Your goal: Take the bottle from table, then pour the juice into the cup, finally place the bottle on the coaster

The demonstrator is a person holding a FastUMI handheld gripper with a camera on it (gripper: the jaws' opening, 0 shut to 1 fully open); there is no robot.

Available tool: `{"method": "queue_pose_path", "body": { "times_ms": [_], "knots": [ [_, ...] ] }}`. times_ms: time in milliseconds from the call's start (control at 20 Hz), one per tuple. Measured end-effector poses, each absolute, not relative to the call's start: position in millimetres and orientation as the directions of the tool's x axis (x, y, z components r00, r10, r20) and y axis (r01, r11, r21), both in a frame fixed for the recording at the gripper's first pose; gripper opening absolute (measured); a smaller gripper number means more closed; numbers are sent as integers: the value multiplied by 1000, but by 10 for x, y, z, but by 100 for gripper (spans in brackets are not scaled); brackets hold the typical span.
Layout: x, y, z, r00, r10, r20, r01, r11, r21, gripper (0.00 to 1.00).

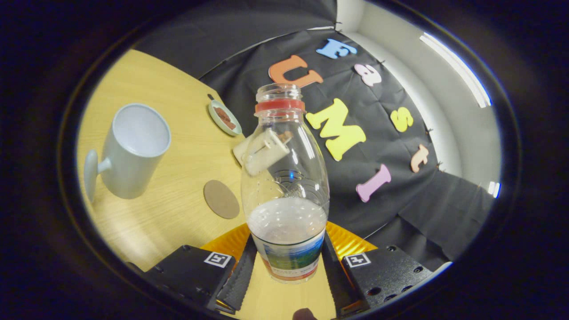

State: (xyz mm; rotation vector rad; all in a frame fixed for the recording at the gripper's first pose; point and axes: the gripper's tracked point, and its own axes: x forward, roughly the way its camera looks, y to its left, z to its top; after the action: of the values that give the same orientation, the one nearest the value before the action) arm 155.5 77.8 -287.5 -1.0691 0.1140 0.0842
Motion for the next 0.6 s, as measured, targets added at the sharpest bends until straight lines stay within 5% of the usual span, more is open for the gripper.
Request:
{"method": "queue_pose_path", "body": {
  "times_ms": [600],
  "knots": [
    [1526,882,-2869,992,68,-110,-120,163,-979,78]
  ]
}}
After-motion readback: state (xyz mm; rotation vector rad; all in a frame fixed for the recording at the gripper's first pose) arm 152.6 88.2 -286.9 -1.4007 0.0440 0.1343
